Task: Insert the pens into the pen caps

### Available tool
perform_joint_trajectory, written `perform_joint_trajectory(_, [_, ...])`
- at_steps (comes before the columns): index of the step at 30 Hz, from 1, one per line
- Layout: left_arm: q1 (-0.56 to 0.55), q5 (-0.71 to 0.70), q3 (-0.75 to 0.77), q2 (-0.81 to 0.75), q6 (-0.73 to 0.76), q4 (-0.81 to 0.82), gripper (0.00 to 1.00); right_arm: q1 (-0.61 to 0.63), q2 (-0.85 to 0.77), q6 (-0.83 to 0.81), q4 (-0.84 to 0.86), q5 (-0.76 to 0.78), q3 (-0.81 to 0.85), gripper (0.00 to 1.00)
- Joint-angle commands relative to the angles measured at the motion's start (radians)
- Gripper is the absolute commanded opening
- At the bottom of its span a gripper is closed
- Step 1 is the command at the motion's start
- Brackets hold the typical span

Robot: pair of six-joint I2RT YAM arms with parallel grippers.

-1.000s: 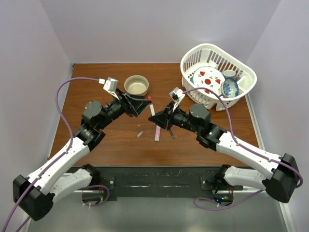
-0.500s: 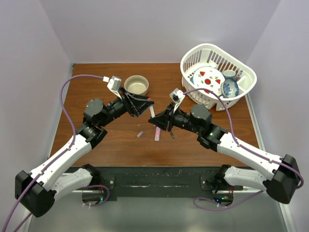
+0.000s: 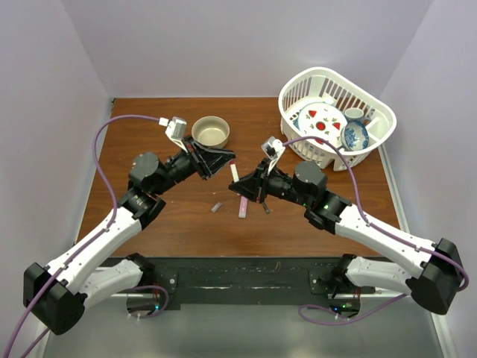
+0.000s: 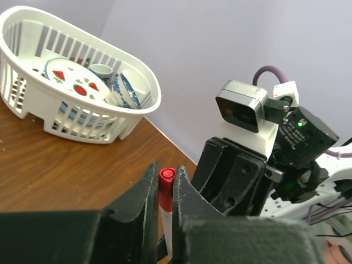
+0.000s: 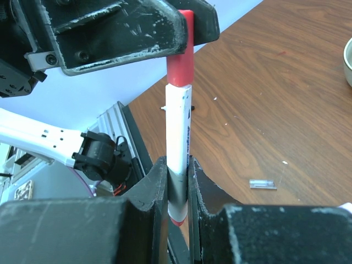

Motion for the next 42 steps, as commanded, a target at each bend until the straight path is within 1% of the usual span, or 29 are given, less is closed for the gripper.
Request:
perform_joint_trajectory(1, [-0.003, 0.055, 0.020, 0.005, -0.037, 0.063, 0.00, -0.002, -0.012, 0.013, 0.050, 0.008, 0.009, 0.00])
perform_joint_trajectory(3, [-0.004, 0.116, -0.005, 0.022, -0.095, 0.121, 0.00, -0.002, 0.011, 0.003, 0.040, 0.025, 0.054, 0.00])
perform_joint_trajectory(4, [-0.003, 0.128, -0.043, 0.027, -0.117, 0.146, 0.00, -0.002, 0.019, -0.015, 0.021, 0.045, 0.076, 0.00])
perform_joint_trajectory(7, [-0.004, 0.139, -0.123, 0.027, -0.195, 0.213, 0.00, -0.002, 0.036, -0.050, 0.004, 0.099, 0.140, 0.00])
perform_joint_trajectory(8, [-0.004, 0.141, -0.135, 0.028, -0.220, 0.207, 0.00, -0.002, 0.036, -0.061, 0.000, 0.139, 0.163, 0.00])
perform_joint_trajectory(10, [-0.004, 0.141, -0.125, 0.036, -0.212, 0.152, 0.00, -0.002, 0.051, -0.096, -0.031, 0.169, 0.193, 0.00])
perform_joint_trajectory(11, [-0.003, 0.142, -0.112, 0.039, -0.182, 0.082, 0.00, -0.002, 0.062, -0.112, -0.058, 0.200, 0.235, 0.00])
perform_joint_trajectory(13, [-0.004, 0.135, -0.073, 0.033, -0.128, 0.010, 0.00, -0.002, 0.088, -0.147, -0.116, 0.219, 0.275, 0.00])
perform_joint_trajectory(14, [-0.003, 0.124, -0.063, 0.019, -0.085, -0.059, 0.00, -0.001, 0.094, -0.159, -0.127, 0.226, 0.306, 0.00])
perform_joint_trajectory(15, [-0.004, 0.109, -0.054, 0.010, -0.076, -0.079, 0.00, -0.002, 0.100, -0.174, -0.133, 0.235, 0.317, 0.00])
perform_joint_trajectory(18, [-0.004, 0.127, -0.046, -0.001, -0.044, -0.115, 0.00, -0.002, 0.122, -0.191, -0.145, 0.255, 0.360, 0.00])
perform_joint_trajectory(20, [-0.003, 0.148, -0.049, 0.004, -0.048, -0.125, 0.00, -0.002, 0.128, -0.205, -0.150, 0.271, 0.384, 0.00])
perform_joint_trajectory(21, [-0.004, 0.158, -0.027, 0.001, -0.048, -0.151, 0.00, -0.002, 0.128, -0.213, -0.147, 0.271, 0.391, 0.00])
perform_joint_trajectory(23, [-0.004, 0.129, 0.006, -0.013, -0.057, -0.240, 0.00, -0.001, 0.126, -0.214, -0.156, 0.272, 0.423, 0.00])
perform_joint_trajectory(25, [-0.004, 0.133, 0.033, -0.019, -0.076, -0.266, 0.00, -0.002, 0.123, -0.214, -0.158, 0.256, 0.459, 0.00])
perform_joint_trajectory(26, [-0.004, 0.136, 0.044, -0.021, -0.085, -0.303, 0.00, -0.002, 0.129, -0.217, -0.162, 0.256, 0.472, 0.00])
perform_joint_trajectory(28, [-0.007, 0.139, 0.049, -0.018, -0.114, -0.325, 0.00, -0.002, 0.139, -0.233, -0.179, 0.269, 0.504, 0.00])
perform_joint_trajectory(33, [-0.024, 0.066, 0.040, -0.018, -0.149, -0.417, 0.00, -0.002, 0.194, -0.260, -0.222, 0.269, 0.573, 0.00])
perform_joint_trajectory(34, [-0.027, 0.064, 0.037, -0.022, -0.151, -0.414, 0.00, -0.002, 0.203, -0.262, -0.222, 0.271, 0.581, 0.00])
perform_joint_trajectory(36, [-0.035, 0.030, 0.059, -0.019, -0.136, -0.479, 0.00, -0.002, 0.226, -0.276, -0.246, 0.280, 0.616, 0.00])
perform_joint_trajectory(37, [-0.037, 0.017, 0.070, -0.015, -0.120, -0.550, 0.00, -0.002, 0.229, -0.282, -0.253, 0.283, 0.624, 0.00])
perform_joint_trajectory(38, [-0.040, -0.014, 0.078, -0.013, -0.111, -0.573, 0.00, -0.002, 0.232, -0.296, -0.253, 0.291, 0.630, 0.00])
perform_joint_trajectory(39, [-0.040, -0.017, 0.078, -0.015, -0.116, -0.590, 0.00, -0.002, 0.243, -0.302, -0.248, 0.292, 0.641, 0.00])
perform_joint_trajectory(40, [-0.041, -0.010, 0.070, -0.022, -0.131, -0.566, 0.00, -0.002, 0.249, -0.311, -0.250, 0.294, 0.648, 0.00])
perform_joint_trajectory(42, [-0.070, -0.029, 0.070, -0.019, -0.130, -0.570, 0.00, -0.002, 0.276, -0.320, -0.256, 0.305, 0.674, 0.00])
